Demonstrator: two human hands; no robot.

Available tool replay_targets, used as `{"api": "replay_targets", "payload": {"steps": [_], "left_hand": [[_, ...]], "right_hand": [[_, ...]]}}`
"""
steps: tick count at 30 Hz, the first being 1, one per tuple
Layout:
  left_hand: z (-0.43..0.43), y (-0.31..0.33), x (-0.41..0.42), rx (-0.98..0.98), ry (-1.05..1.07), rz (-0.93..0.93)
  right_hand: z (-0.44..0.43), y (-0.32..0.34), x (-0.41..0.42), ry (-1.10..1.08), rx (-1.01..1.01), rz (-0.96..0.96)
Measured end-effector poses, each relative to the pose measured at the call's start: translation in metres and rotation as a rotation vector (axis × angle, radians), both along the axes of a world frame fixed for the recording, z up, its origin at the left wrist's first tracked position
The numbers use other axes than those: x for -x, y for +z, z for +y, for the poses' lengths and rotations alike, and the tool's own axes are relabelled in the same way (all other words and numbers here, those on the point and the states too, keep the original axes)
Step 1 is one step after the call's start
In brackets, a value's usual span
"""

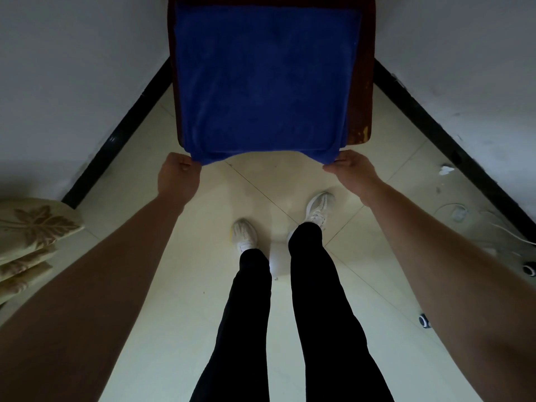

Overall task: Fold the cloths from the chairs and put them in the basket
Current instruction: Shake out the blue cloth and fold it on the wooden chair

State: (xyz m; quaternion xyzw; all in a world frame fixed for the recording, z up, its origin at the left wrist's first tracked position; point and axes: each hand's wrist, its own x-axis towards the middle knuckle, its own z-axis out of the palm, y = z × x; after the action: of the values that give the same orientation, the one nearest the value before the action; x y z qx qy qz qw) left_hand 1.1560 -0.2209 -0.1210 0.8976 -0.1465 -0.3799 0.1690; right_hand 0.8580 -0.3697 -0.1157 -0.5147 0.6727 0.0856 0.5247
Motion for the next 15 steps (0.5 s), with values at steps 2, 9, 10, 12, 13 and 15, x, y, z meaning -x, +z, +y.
{"api": "replay_targets", "payload": {"steps": [2, 9, 10, 12, 13, 15], "left_hand": [[-0.002, -0.007, 0.002, -0.005, -0.007, 0.020], [0.000, -0.043, 0.004, 0.026, 0.060, 0.107], [0.003, -0.046, 0.004, 0.017, 0.047, 0.104], [0.011, -0.050, 0.007, -0.015, 0.041, 0.108], [0.017, -0.049, 0.009, -0.036, 0.049, 0.115], [0.028, -0.041, 0.012, -0.071, 0.071, 0.134]], "right_hand": [[0.001, -0.007, 0.000, 0.029, -0.017, 0.029], [0.009, -0.041, 0.004, 0.025, 0.006, 0.031], [0.010, -0.044, 0.006, 0.034, 0.008, 0.044], [0.016, -0.047, 0.011, 0.022, -0.001, 0.084], [0.021, -0.046, 0.014, 0.001, -0.015, 0.096], [0.031, -0.041, 0.022, -0.048, -0.028, 0.098]]}}
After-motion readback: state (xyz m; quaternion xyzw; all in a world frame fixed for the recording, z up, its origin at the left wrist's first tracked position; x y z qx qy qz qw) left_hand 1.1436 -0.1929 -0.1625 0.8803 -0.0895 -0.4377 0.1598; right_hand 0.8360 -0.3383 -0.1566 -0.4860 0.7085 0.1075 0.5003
